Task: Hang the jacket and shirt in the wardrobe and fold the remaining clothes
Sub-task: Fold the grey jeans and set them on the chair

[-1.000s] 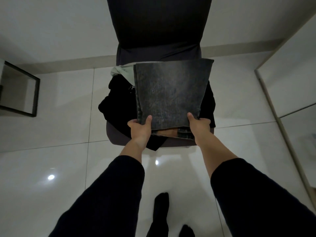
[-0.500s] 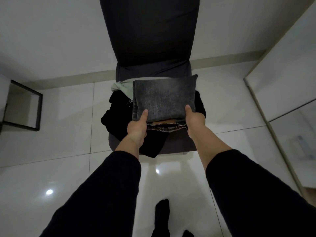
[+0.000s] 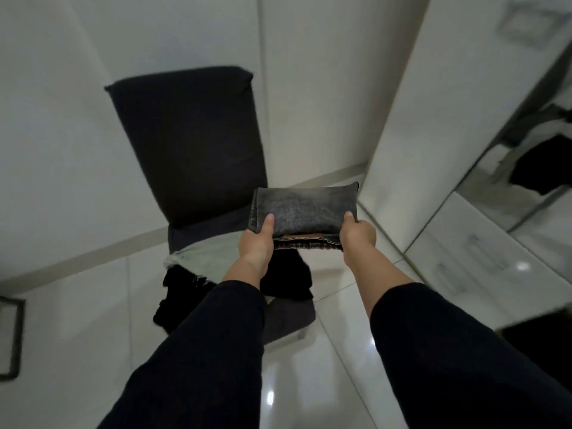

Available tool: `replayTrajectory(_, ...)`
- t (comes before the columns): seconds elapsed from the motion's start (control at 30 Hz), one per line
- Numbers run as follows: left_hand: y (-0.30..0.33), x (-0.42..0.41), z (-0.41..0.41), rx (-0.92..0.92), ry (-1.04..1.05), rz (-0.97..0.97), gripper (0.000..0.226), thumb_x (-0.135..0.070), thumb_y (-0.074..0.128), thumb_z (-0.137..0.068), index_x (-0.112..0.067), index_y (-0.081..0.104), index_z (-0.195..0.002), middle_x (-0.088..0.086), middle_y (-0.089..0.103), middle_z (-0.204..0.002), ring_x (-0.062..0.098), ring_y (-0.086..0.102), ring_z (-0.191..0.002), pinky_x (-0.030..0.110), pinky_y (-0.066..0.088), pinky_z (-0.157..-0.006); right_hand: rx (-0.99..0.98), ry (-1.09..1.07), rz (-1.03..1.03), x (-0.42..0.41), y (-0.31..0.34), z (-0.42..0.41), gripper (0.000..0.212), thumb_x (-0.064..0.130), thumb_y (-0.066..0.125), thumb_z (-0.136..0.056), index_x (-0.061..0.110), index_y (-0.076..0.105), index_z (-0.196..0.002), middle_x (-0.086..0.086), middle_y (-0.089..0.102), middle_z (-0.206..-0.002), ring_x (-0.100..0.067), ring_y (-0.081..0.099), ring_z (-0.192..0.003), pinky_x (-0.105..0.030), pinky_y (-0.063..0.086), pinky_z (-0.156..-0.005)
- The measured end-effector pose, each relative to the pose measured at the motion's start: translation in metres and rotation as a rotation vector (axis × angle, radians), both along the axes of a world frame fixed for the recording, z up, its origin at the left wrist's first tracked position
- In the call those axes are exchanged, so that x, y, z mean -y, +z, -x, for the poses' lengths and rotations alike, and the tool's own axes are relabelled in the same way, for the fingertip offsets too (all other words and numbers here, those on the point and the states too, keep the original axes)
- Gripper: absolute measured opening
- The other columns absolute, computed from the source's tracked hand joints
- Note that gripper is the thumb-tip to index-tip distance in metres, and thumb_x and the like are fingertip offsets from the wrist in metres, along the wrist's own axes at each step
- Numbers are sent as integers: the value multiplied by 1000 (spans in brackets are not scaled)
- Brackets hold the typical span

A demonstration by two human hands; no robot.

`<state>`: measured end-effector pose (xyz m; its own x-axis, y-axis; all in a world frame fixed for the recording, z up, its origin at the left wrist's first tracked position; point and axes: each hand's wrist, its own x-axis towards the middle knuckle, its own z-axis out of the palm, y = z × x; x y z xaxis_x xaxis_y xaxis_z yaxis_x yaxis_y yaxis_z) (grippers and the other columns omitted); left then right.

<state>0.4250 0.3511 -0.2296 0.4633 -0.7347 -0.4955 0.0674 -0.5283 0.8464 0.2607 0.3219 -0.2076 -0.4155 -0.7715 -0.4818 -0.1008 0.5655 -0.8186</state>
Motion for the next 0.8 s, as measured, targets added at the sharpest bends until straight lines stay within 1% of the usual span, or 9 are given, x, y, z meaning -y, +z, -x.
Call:
replayTrajectory(0.07, 28, 10, 29, 28, -92, 32, 86, -63, 53, -85, -1, 35, -143, 13, 47, -141, 35, 50, -124, 43, 41, -105, 4, -84, 40, -1, 27, 30, 43, 36, 41, -101, 4, 53, -127, -12, 58, -125, -33, 54, -107, -35, 41, -83)
replayTrajectory(0.17, 64, 24, 77, 49, -208, 125, 73, -58, 53, -87, -1, 48, -133, 14, 55, -131, 33, 54, -117, 37, 43, -101, -9, -206, 101, -6, 61, 80, 42, 36, 40, -101, 2, 54, -122, -13, 58, -117, -30, 50, -92, -34, 39, -76)
replayTrajectory(0.2, 74, 28, 95, 46, -249, 150, 69, -58, 54, -87, -2, 52, -129, 14, 59, -126, 33, 56, -113, 36, 45, -98, -19, -249, 123, -9, 71, 97, 41, 36, 40, -101, 3, 54, -121, -12, 58, -115, -30, 50, -91, -34, 38, -75)
replayTrajectory(0.27, 91, 32, 133, 24, -337, 170, 65, -57, 55, -87, -4, 55, -124, 13, 61, -119, 33, 58, -108, 36, 47, -94, -30, -336, 156, -15, 86, 134, 43, 37, 41, -100, 4, 54, -125, -13, 58, -122, -33, 55, -101, -35, 41, -78)
replayTrajectory(0.37, 110, 34, 193, -16, -466, 202, 62, -56, 55, -87, -5, 54, -123, 11, 61, -117, 32, 58, -108, 38, 48, -94, -28, -470, 188, -32, 105, 191, 47, 39, 42, -100, 8, 48, -135, -13, 54, -133, -36, 52, -117, -40, 43, -92)
replayTrajectory(0.5, 122, 31, 280, -26, -634, 261, 60, -55, 56, -87, -6, 57, -122, 12, 62, -117, 34, 59, -108, 40, 48, -94, -58, -609, 217, -64, 118, 269, 49, 42, 41, -99, 8, 49, -134, -14, 56, -131, -37, 54, -115, -41, 44, -88)
replayTrajectory(0.57, 126, 25, 323, -36, -701, 254, 66, -58, 56, -85, -5, 55, -124, 15, 61, -121, 36, 58, -111, 42, 48, -96, -75, -682, 216, -82, 123, 308, 49, 43, 41, -99, 10, 49, -134, -13, 56, -130, -36, 54, -113, -43, 45, -91)
replayTrajectory(0.67, 128, 12, 389, -59, -824, 216, 83, -65, 53, -83, -2, 43, -136, 16, 52, -135, 36, 52, -121, 45, 43, -104, -108, -786, 212, -112, 129, 365, 50, 43, 41, -99, 12, 46, -138, -12, 53, -135, -36, 52, -119, -42, 43, -96)
replayTrajectory(0.8, 127, -12, 473, -94, -977, 203, 86, -69, 55, -79, -2, 46, -133, 17, 54, -132, 38, 53, -121, 48, 45, -102, -127, -938, 200, -158, 131, 433, 51, 40, 41, -100, 11, 40, -141, -12, 49, -140, -35, 49, -124, -42, 41, -97)
